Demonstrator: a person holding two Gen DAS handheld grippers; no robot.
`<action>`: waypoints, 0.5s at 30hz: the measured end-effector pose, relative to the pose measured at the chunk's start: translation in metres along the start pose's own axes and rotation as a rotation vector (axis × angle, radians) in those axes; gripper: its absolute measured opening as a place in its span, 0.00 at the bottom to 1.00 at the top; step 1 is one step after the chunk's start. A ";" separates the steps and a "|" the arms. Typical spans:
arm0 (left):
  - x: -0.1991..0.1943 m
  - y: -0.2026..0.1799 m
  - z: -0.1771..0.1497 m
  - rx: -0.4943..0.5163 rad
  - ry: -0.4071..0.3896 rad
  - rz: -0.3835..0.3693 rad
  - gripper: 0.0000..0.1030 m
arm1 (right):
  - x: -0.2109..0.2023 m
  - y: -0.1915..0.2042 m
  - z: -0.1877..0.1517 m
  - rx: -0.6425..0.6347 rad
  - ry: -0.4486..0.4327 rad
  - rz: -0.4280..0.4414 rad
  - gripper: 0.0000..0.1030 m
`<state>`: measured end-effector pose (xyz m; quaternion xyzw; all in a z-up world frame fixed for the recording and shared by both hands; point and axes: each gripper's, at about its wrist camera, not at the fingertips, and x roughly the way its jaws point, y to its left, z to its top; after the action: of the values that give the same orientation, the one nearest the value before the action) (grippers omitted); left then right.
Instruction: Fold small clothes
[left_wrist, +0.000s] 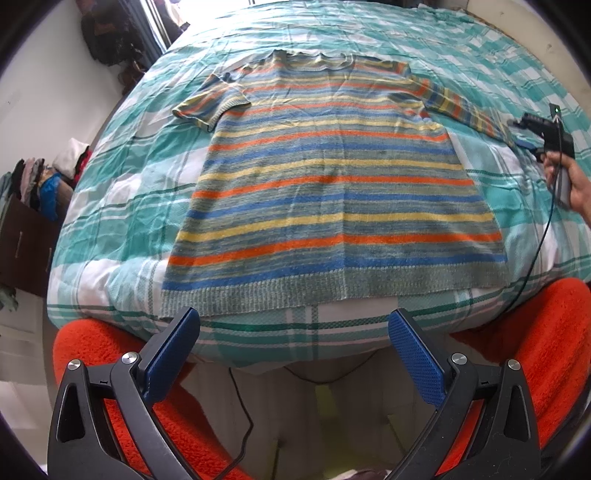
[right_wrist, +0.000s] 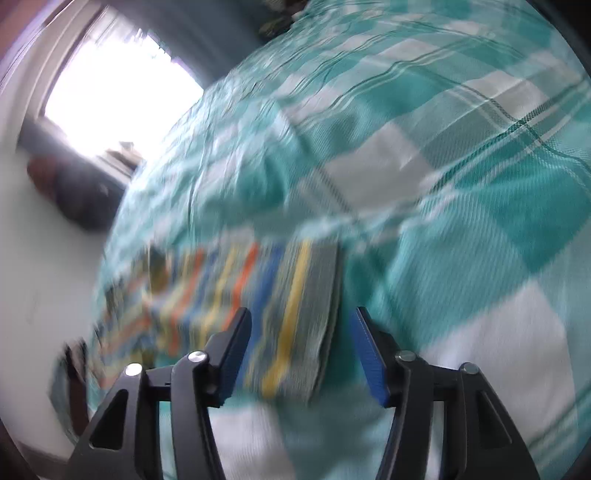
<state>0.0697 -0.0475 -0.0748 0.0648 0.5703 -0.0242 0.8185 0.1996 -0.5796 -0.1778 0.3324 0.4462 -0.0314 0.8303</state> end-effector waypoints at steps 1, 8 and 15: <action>0.002 -0.002 0.002 0.002 0.006 0.001 0.99 | 0.005 -0.005 0.008 0.031 0.003 0.021 0.55; 0.006 -0.012 0.007 0.012 0.012 0.007 0.99 | 0.026 -0.003 0.031 0.058 -0.022 -0.035 0.05; 0.010 -0.017 0.008 0.026 0.029 0.000 0.99 | 0.029 -0.005 0.022 -0.042 -0.050 -0.249 0.24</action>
<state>0.0790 -0.0652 -0.0831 0.0760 0.5816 -0.0307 0.8094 0.2317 -0.5891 -0.1940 0.2560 0.4638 -0.1330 0.8376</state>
